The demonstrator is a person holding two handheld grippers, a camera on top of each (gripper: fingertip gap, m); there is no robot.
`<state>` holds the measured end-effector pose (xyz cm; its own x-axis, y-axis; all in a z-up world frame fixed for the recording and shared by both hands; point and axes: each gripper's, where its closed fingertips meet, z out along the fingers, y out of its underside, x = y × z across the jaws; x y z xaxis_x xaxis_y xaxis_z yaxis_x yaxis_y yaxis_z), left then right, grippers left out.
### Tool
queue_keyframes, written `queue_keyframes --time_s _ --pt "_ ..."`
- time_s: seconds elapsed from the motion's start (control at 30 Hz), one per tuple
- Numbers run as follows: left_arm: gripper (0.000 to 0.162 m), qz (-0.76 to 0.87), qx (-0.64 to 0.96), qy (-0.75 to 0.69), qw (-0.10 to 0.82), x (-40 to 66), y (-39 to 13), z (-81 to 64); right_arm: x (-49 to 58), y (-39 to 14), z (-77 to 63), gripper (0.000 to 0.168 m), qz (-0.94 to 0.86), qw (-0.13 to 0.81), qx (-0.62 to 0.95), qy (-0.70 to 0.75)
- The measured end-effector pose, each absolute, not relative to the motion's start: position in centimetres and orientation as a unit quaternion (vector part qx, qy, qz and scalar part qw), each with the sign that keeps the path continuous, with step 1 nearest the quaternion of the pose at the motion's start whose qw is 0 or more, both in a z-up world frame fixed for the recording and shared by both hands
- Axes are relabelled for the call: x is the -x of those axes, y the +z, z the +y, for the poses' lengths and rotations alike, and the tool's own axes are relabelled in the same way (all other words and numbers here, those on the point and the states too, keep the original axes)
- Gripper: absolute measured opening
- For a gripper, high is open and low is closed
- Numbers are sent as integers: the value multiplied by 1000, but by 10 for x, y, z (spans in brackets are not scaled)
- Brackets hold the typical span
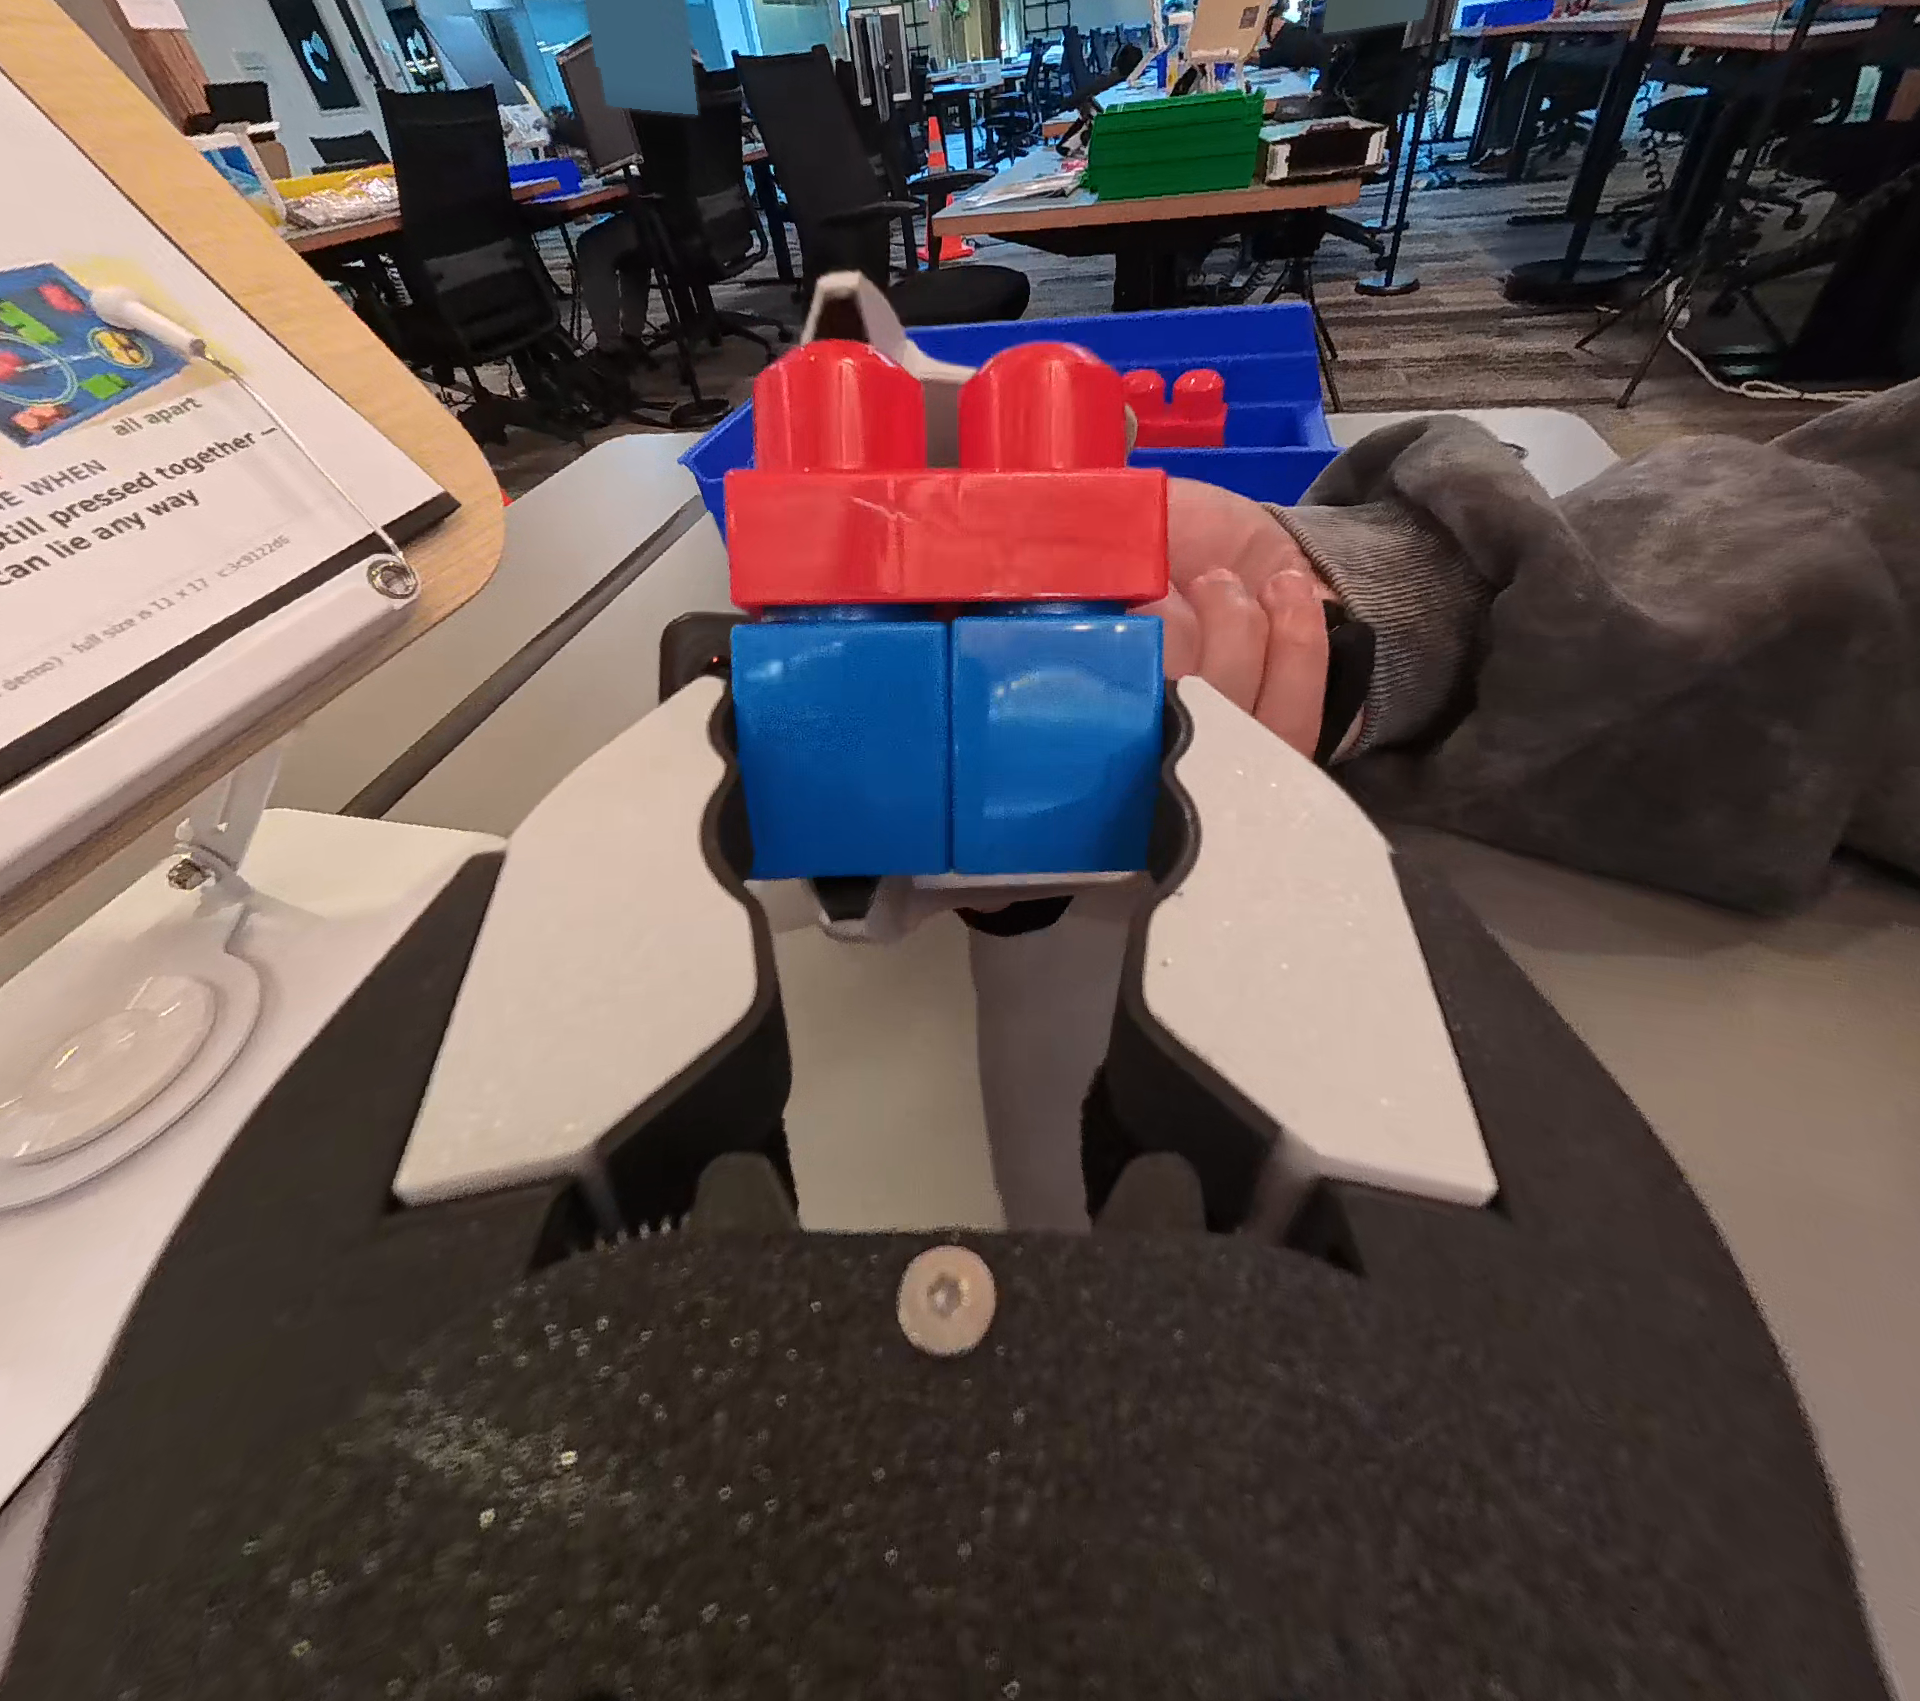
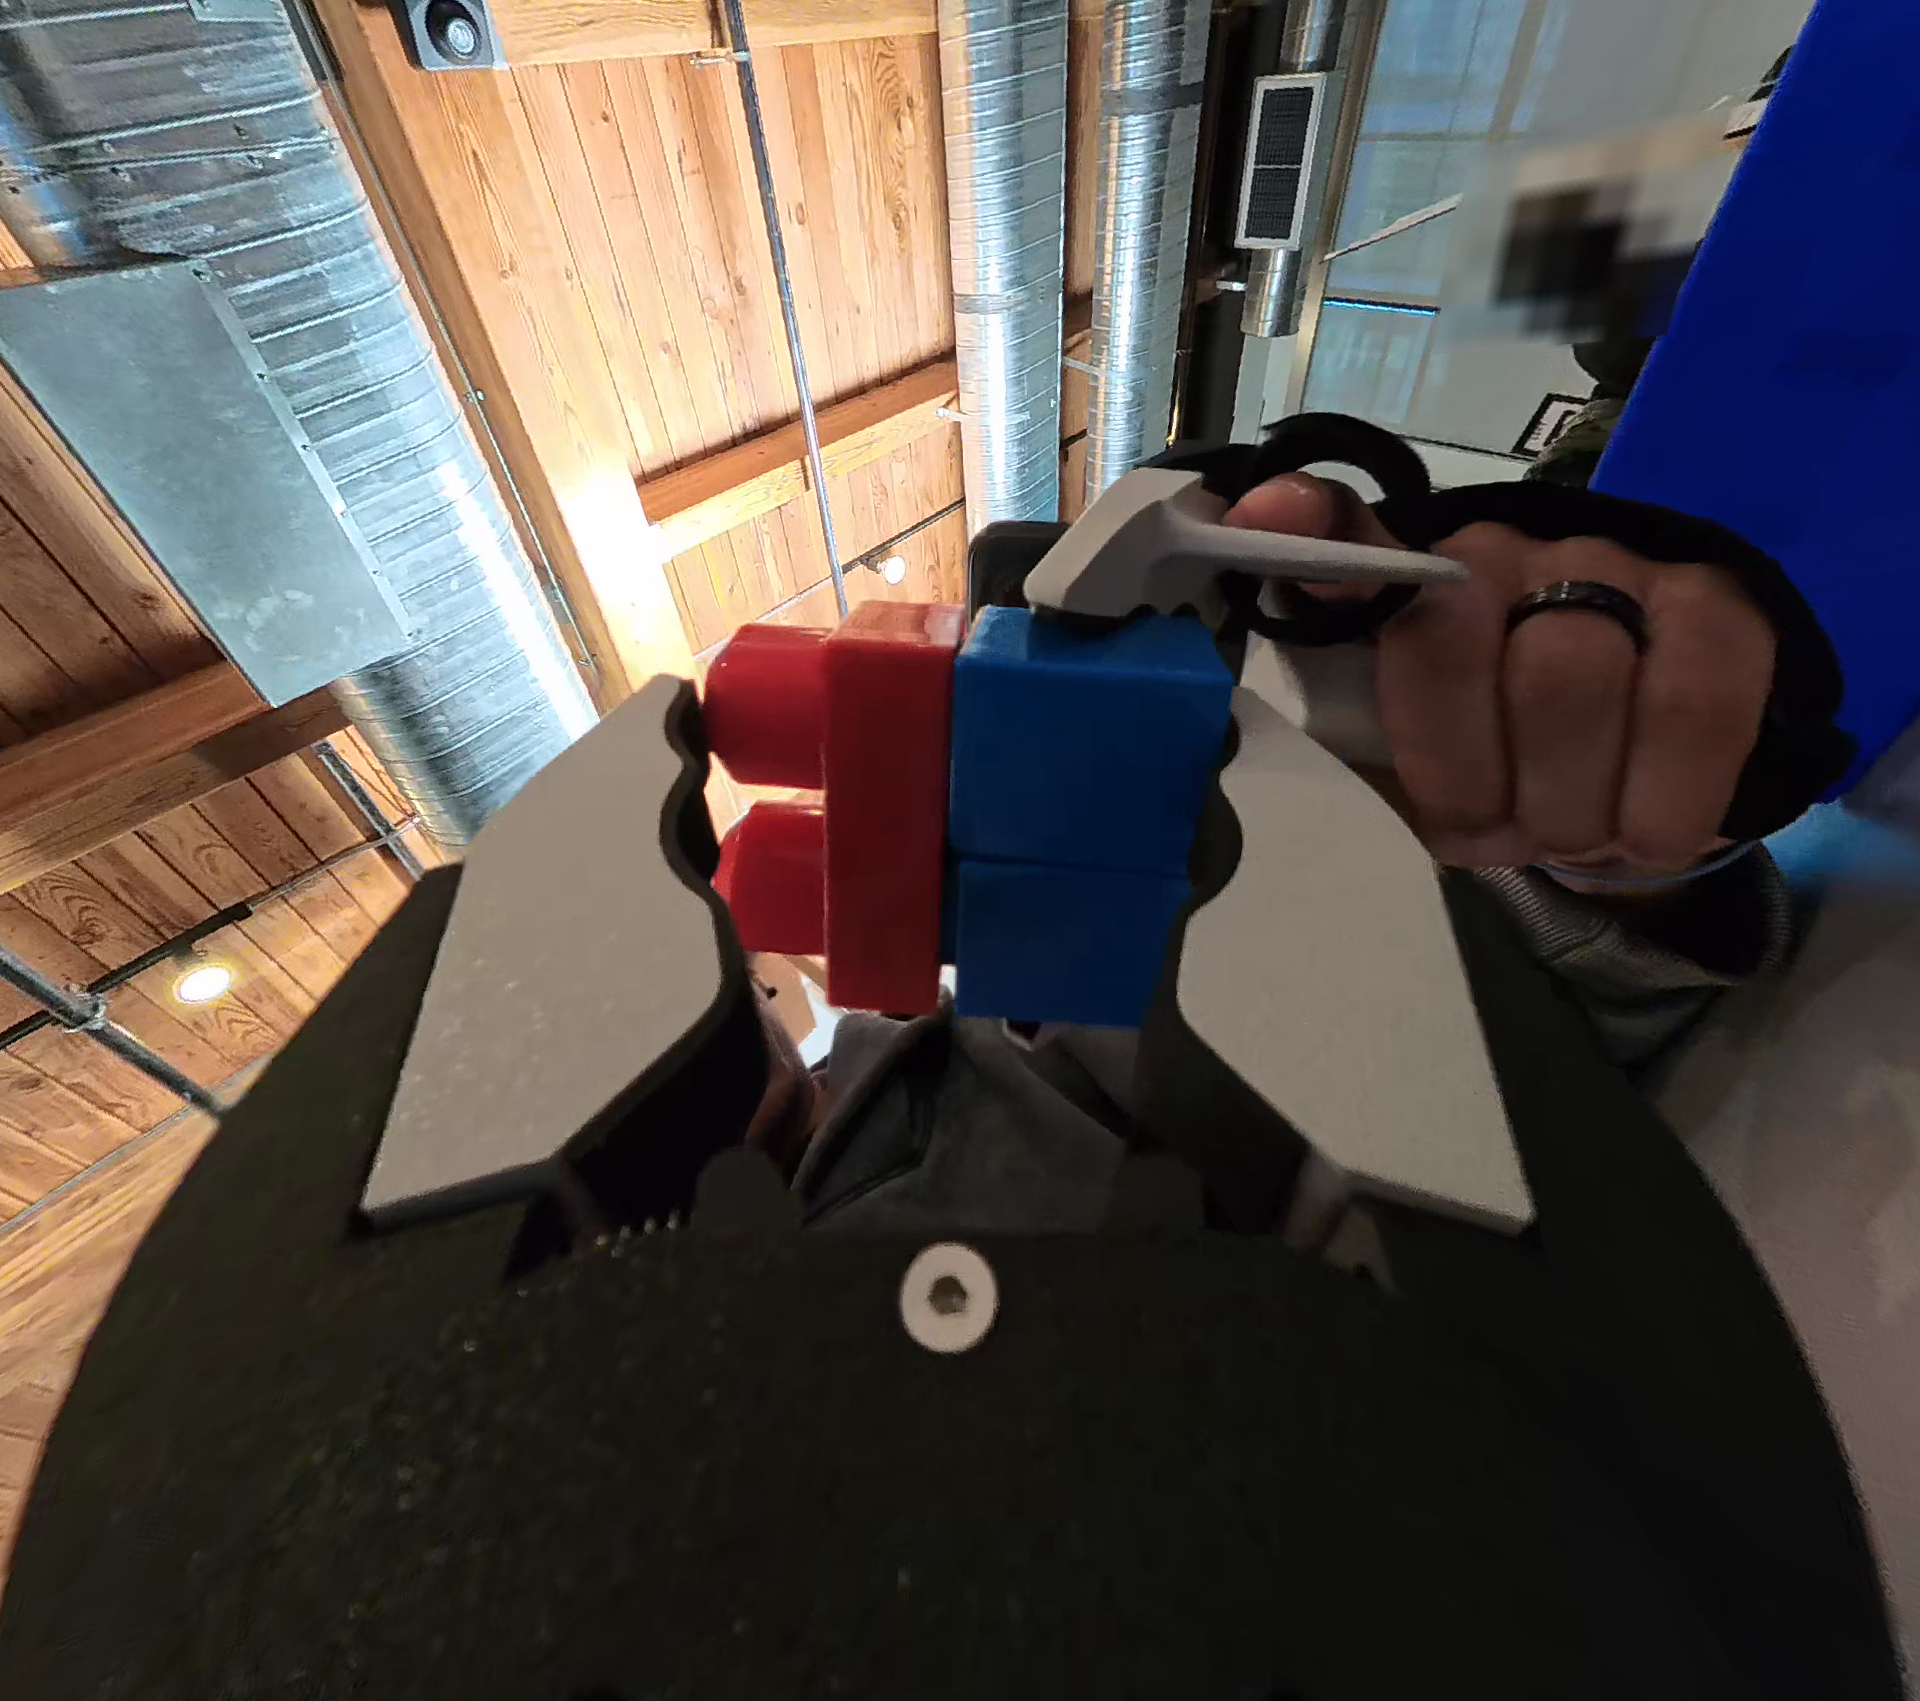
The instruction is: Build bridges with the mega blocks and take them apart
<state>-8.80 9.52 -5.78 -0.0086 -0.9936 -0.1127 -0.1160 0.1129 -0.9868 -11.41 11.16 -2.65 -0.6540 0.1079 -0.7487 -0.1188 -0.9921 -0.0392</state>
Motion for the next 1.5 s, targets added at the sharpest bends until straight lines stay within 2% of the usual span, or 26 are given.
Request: queue_keyframes --time_s 0.57,0.73,0.8,0.9,1.5 --pt "74 586 512 -402 482 90 -67 96 116 -32 112 91 14 85 437 896" --pt "74 607 508 -394 466 95 -66 87 120 -23 103 109 -8 77 422 903" --pt "74 604 508 -402 464 97 -65 87 122 -22 102 108 -11 75 419 905" --pt "74 598 504 -423 457 98 -62 83 124 -25 102 94 -9 73 405 911" --pt "75 608 508 -381 476 90 -70 85 130 -19 99 94 -29 85 389 917"
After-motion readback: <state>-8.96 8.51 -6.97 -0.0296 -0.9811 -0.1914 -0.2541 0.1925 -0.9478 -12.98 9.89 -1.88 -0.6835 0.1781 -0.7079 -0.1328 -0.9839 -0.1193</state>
